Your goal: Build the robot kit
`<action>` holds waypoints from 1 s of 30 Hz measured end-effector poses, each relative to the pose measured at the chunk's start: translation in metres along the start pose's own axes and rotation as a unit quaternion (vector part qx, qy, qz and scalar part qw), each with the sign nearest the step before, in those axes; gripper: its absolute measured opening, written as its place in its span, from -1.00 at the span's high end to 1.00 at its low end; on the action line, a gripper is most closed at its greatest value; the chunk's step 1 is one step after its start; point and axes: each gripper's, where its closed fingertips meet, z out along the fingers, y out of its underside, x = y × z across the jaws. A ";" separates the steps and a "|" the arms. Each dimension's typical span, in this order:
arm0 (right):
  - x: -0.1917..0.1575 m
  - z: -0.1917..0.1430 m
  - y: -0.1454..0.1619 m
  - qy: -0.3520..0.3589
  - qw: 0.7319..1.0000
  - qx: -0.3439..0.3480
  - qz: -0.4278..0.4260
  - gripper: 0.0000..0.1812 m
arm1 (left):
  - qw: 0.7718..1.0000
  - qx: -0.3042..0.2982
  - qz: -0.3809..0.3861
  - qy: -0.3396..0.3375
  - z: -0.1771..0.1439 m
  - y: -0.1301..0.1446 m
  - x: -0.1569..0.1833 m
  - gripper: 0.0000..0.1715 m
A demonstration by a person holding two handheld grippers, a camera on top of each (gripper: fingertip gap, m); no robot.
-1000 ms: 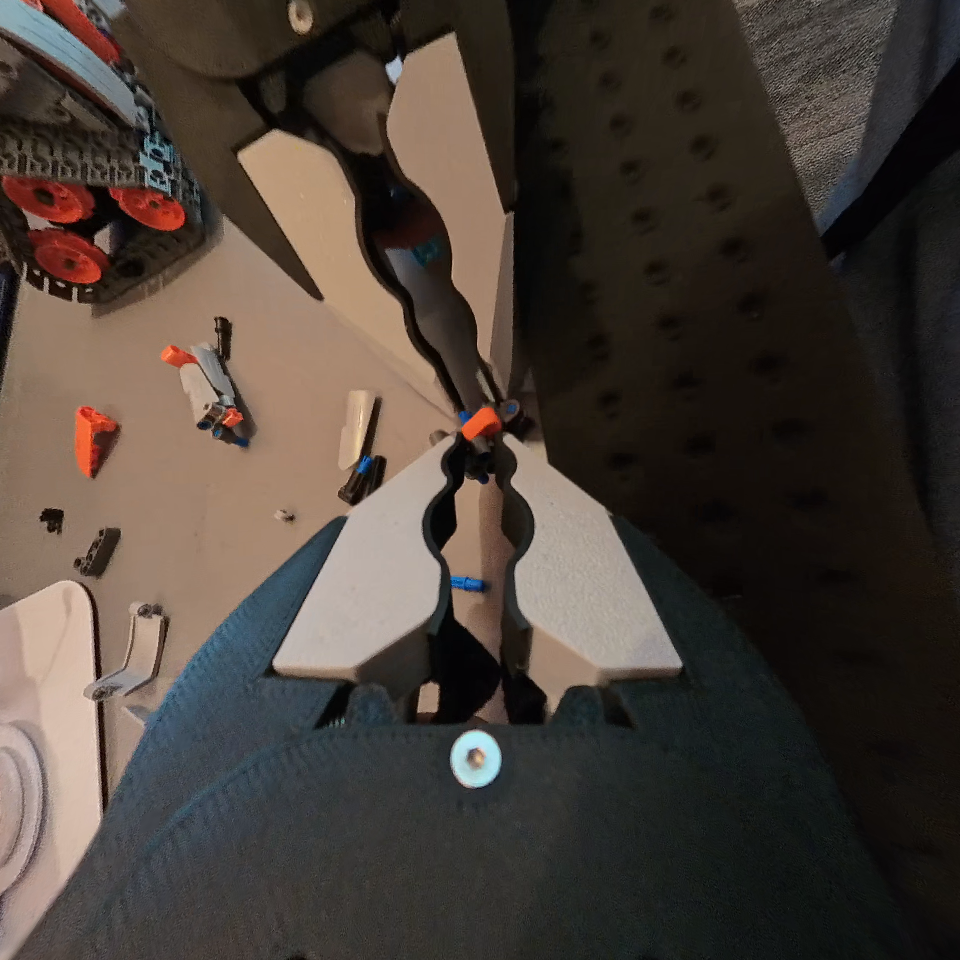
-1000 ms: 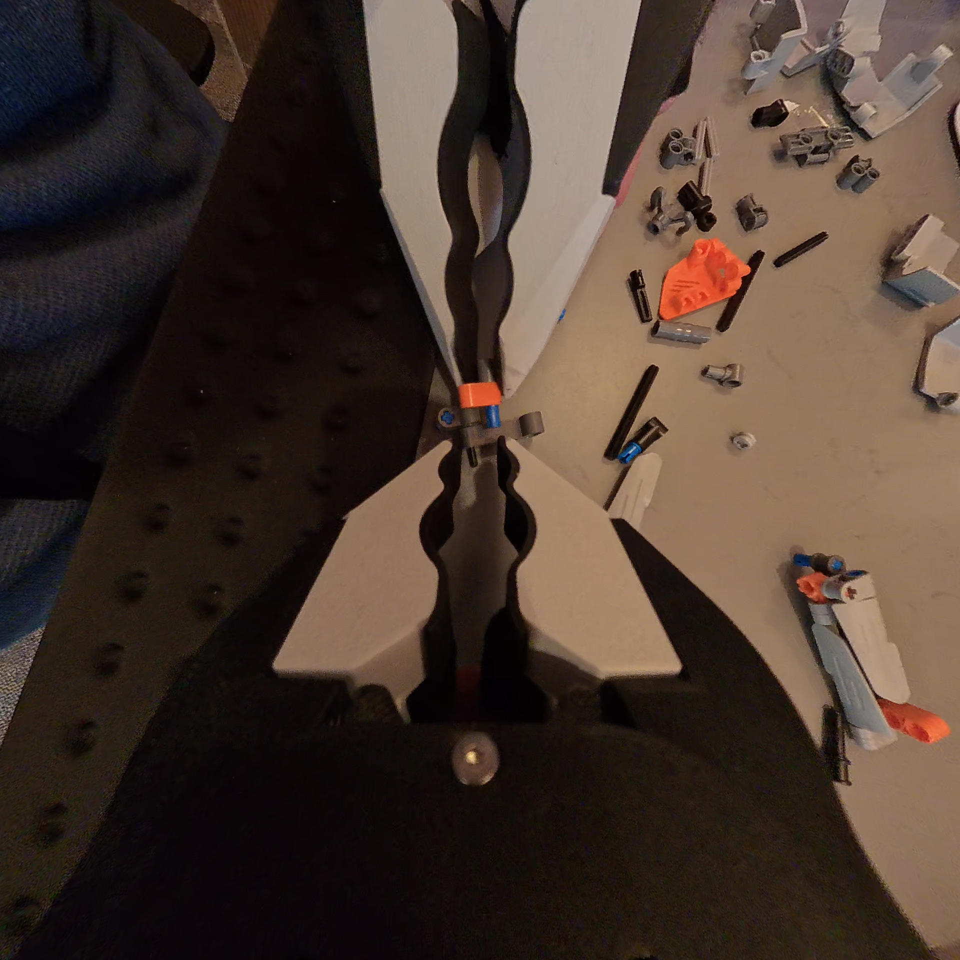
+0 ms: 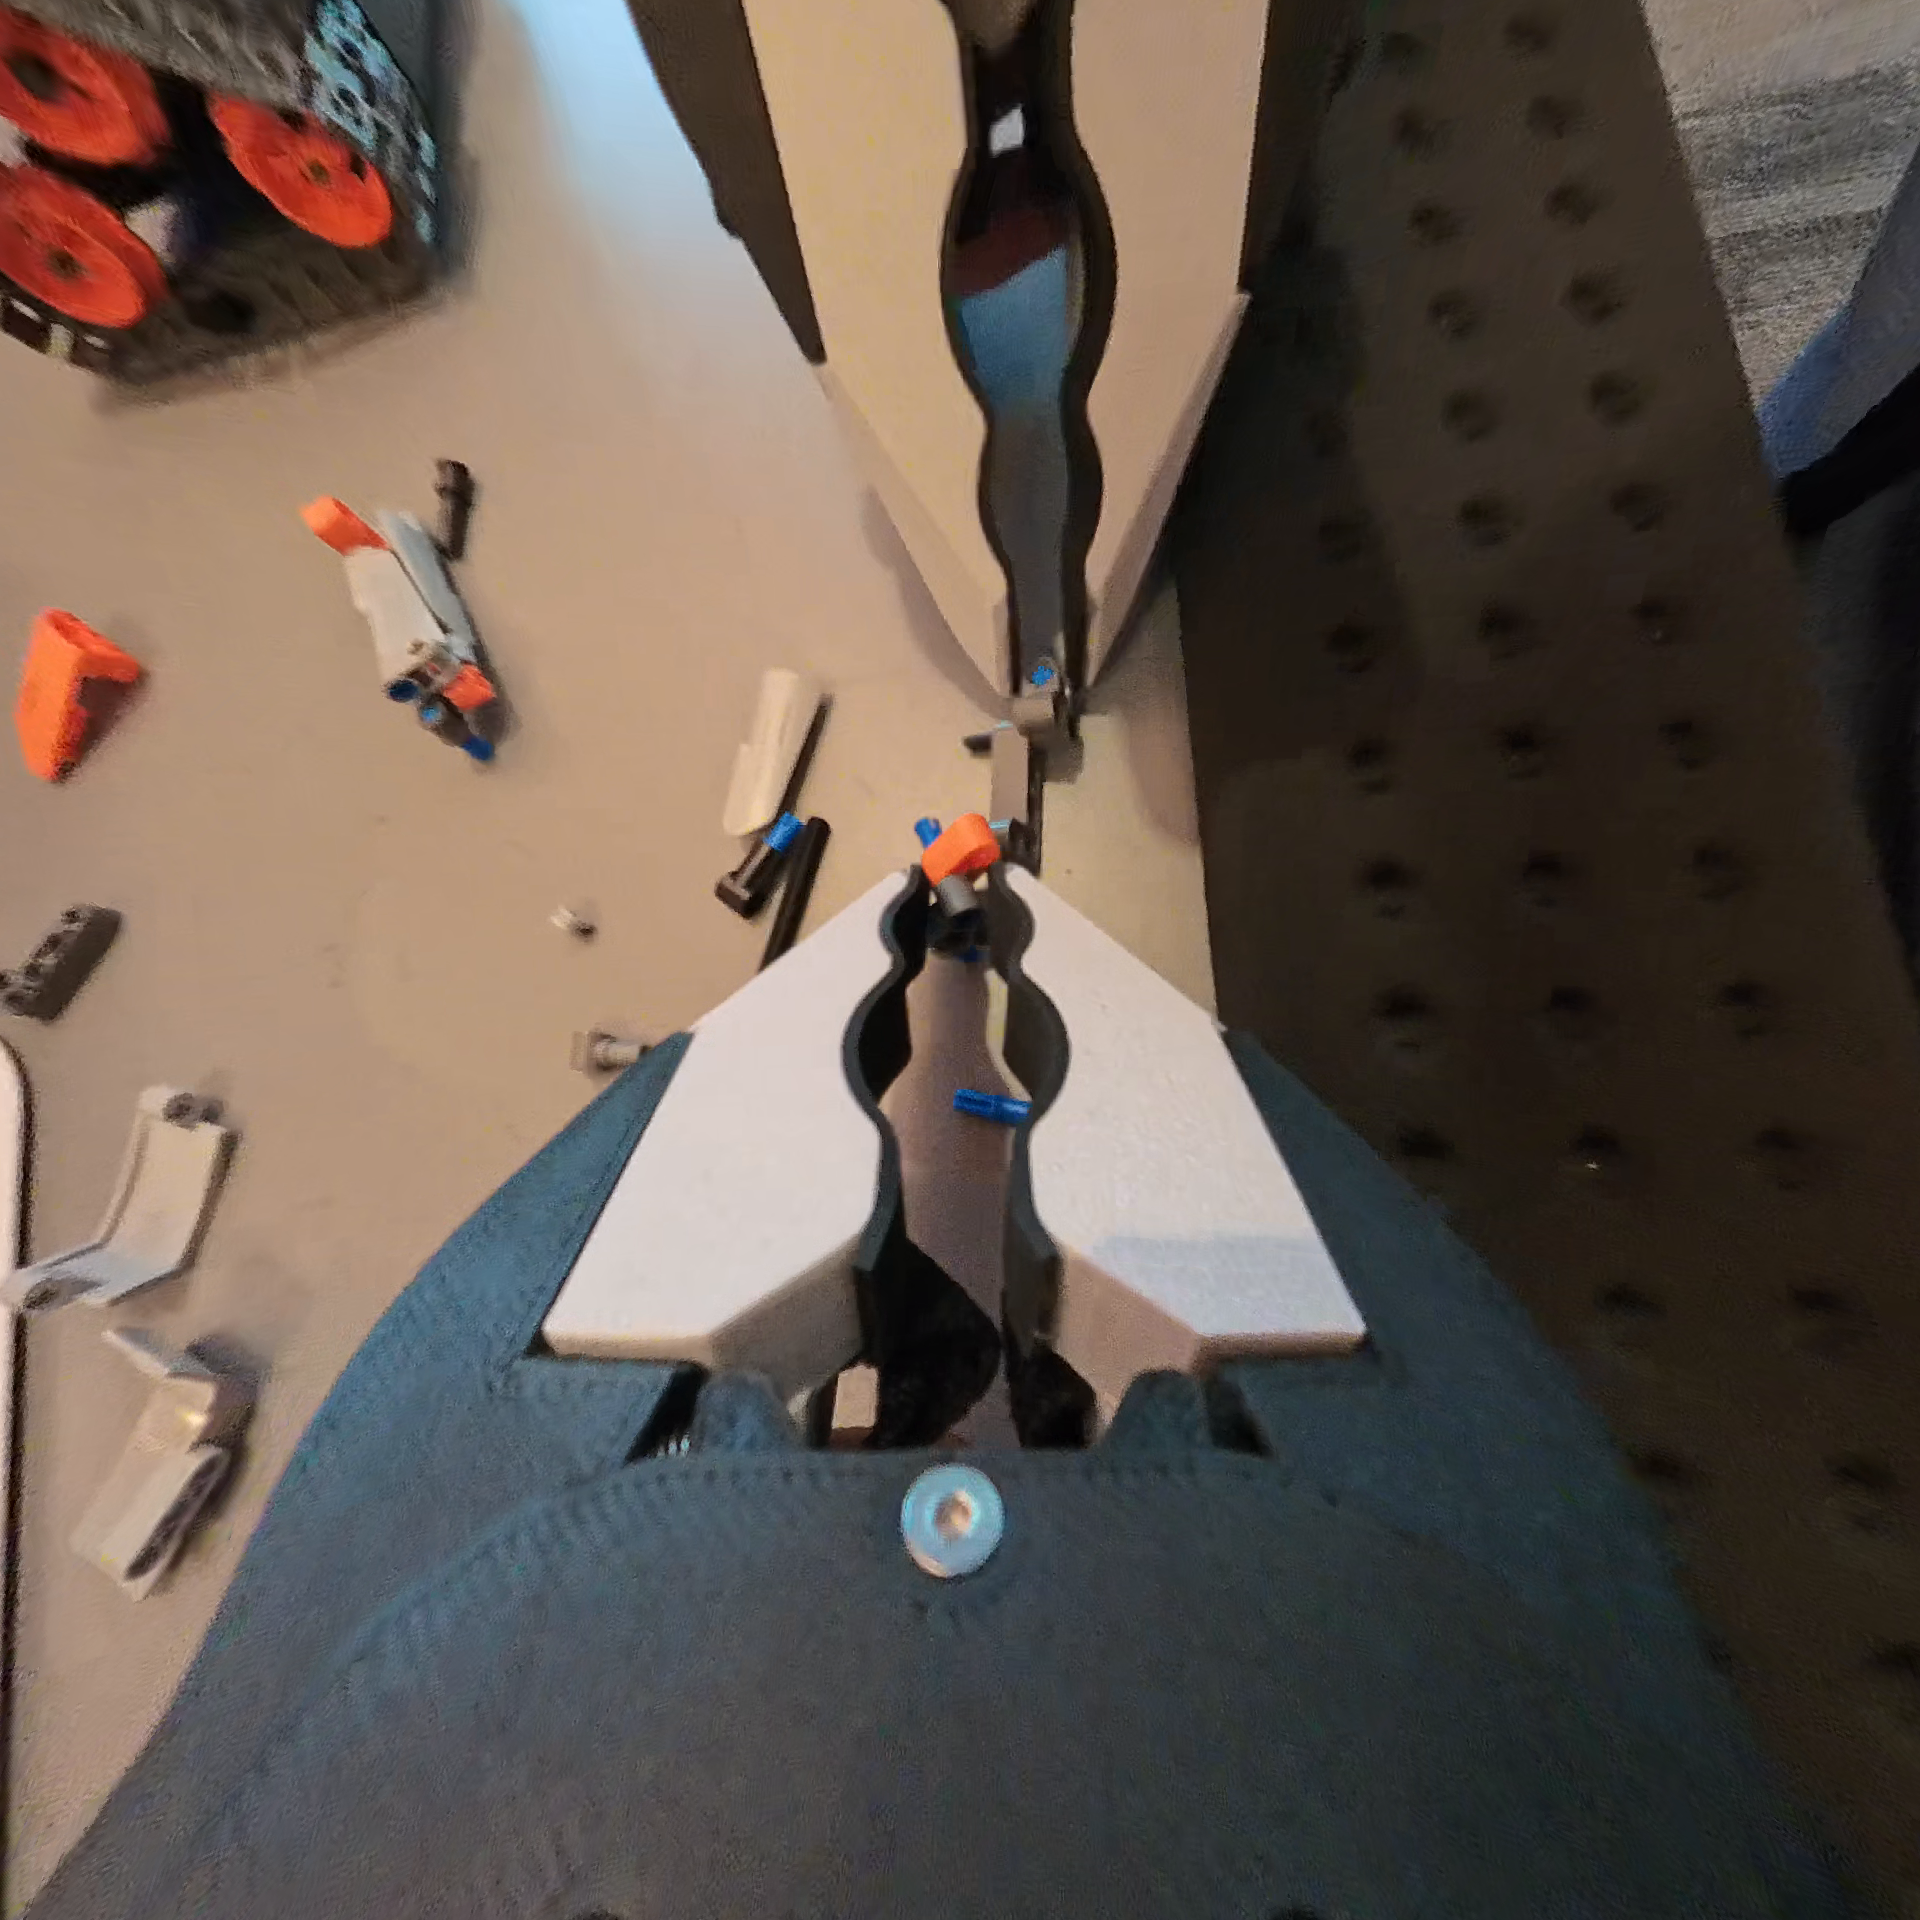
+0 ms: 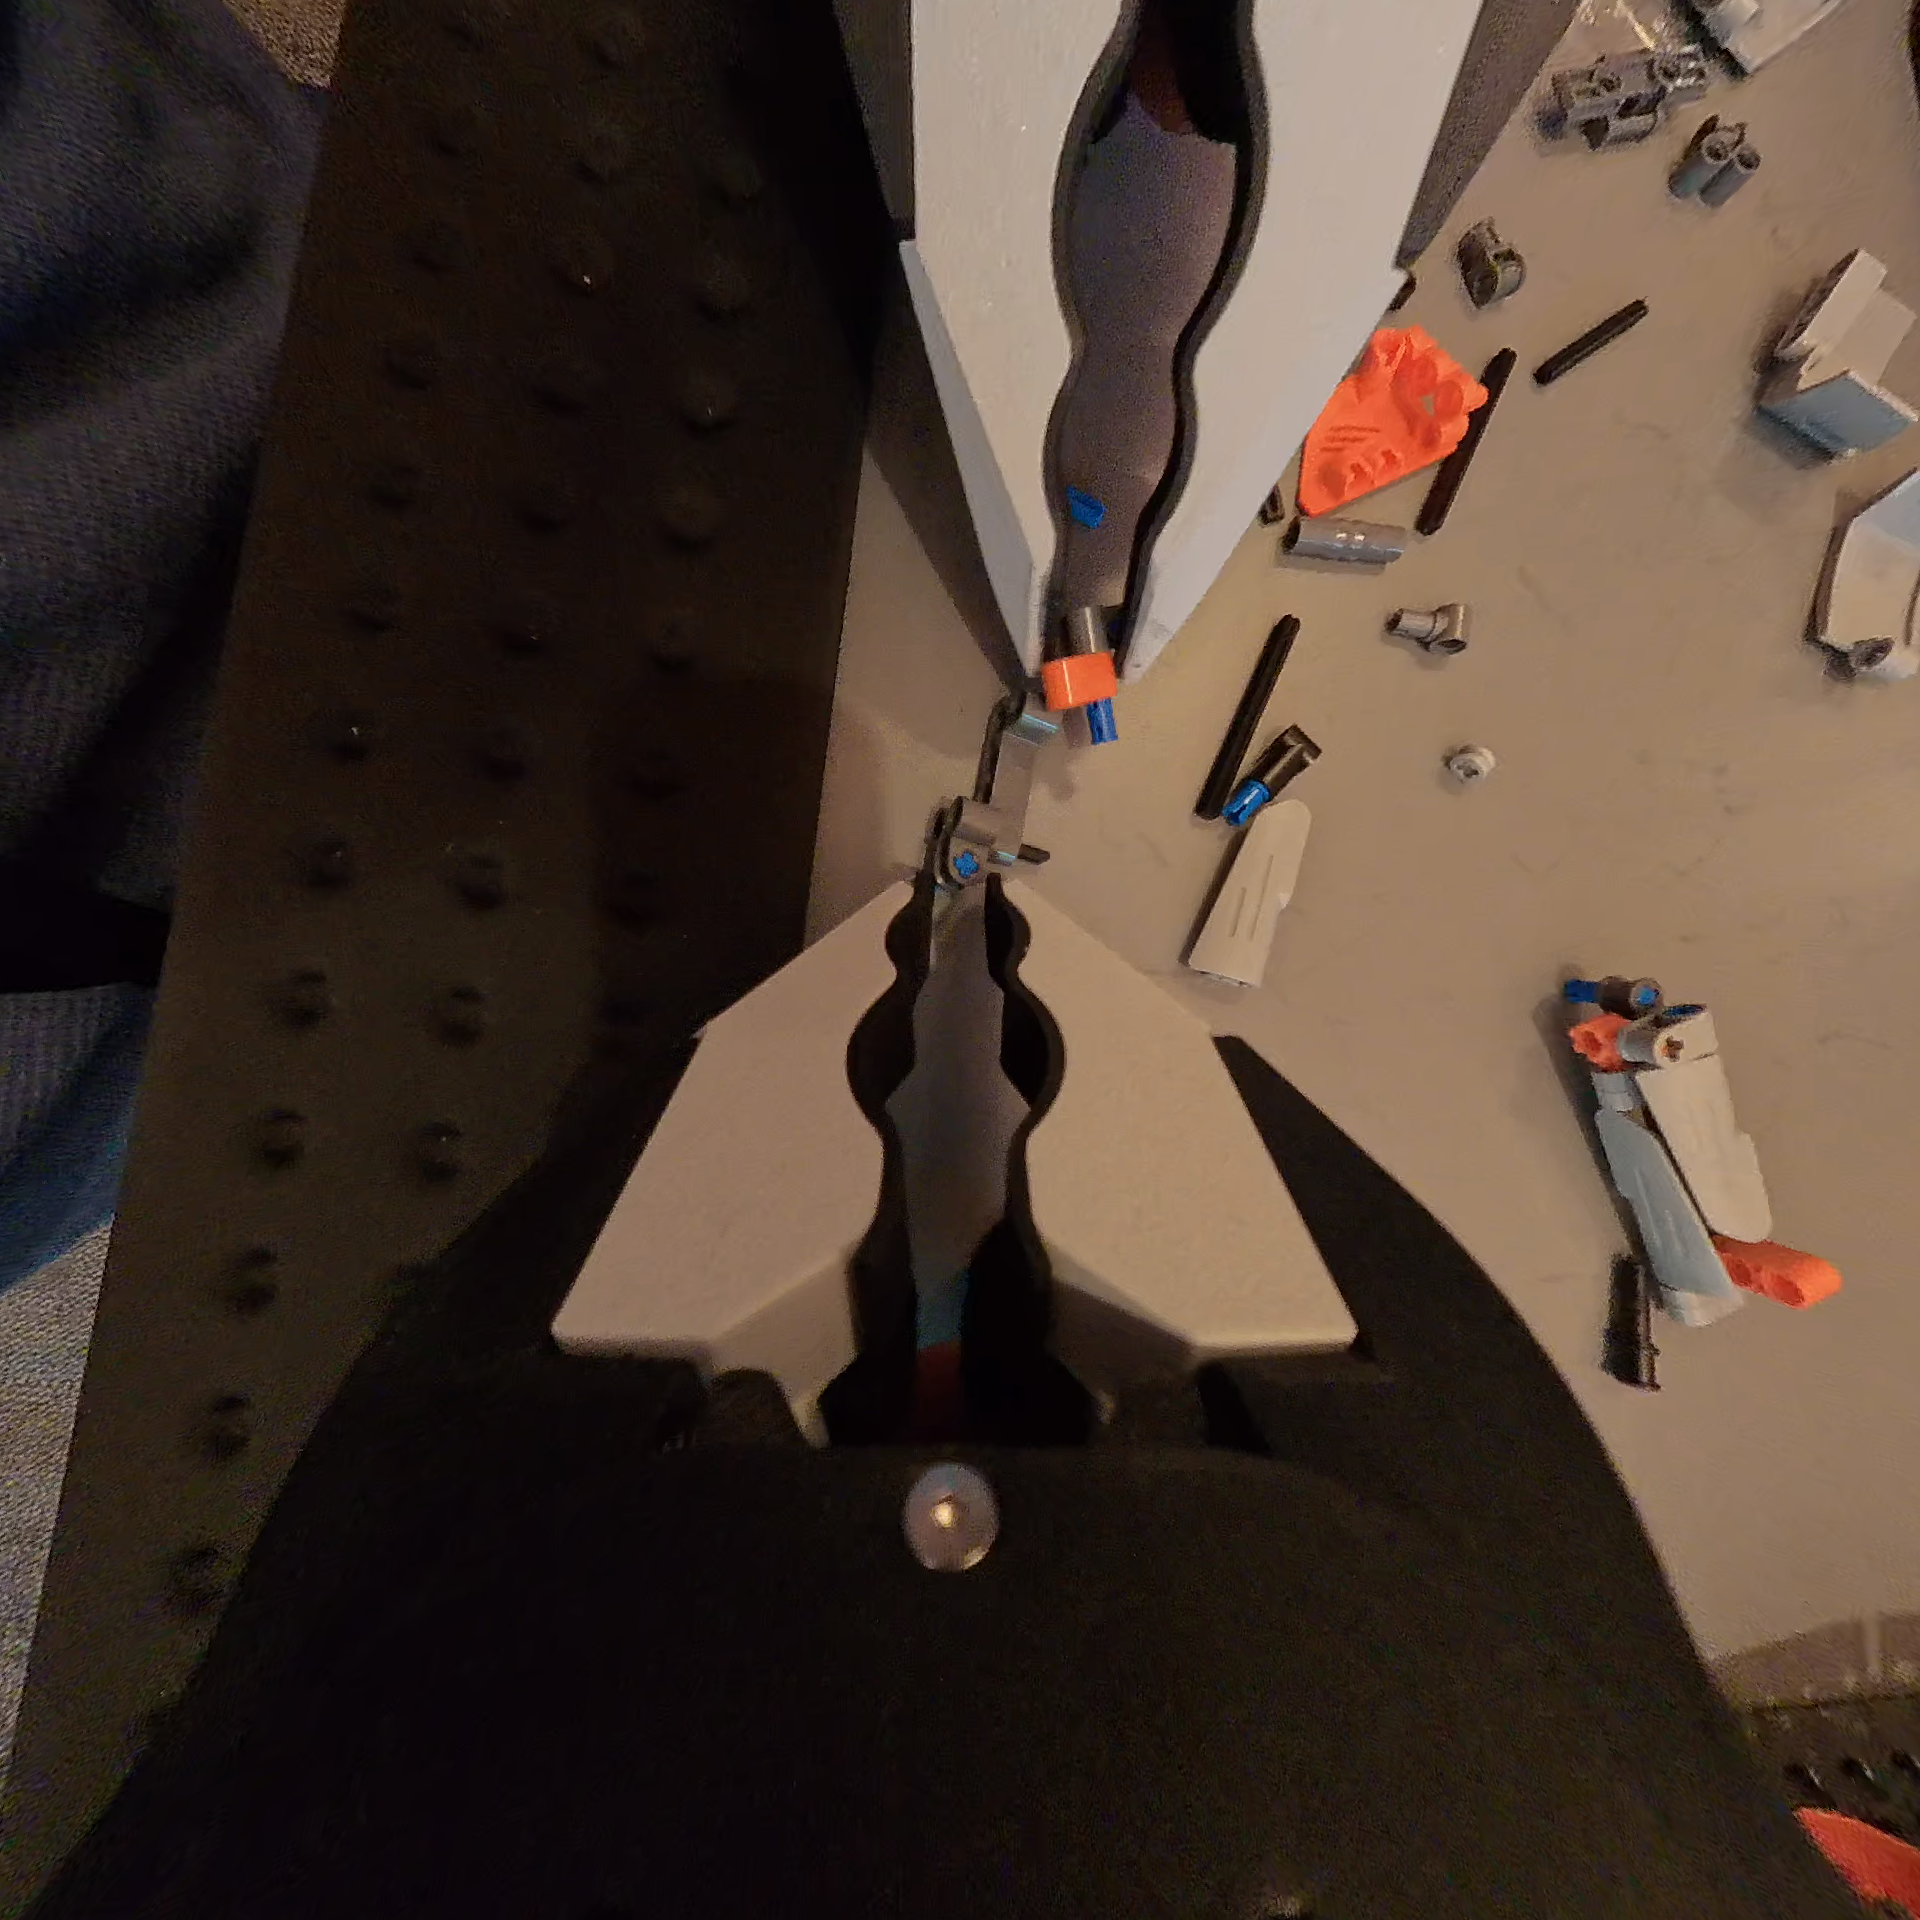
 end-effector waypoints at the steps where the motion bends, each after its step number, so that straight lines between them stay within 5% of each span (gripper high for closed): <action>1: -0.001 0.001 0.001 -0.003 1.000 0.000 0.000 0.92 | 1.000 0.003 -0.007 0.008 0.000 -0.001 0.001 0.89; 11: 0.040 -0.002 0.011 0.100 0.995 -0.024 -0.014 0.96 | 0.999 0.030 0.004 0.014 0.011 -0.020 0.011 0.90; 18: 0.031 -0.008 -0.001 0.051 0.997 0.037 0.036 0.70 | 0.998 0.049 -0.007 -0.023 -0.003 -0.020 -0.012 0.89; 30: 0.032 0.000 -0.004 0.052 0.997 0.049 0.026 0.86 | 0.998 0.041 0.039 -0.010 0.008 -0.015 -0.009 0.89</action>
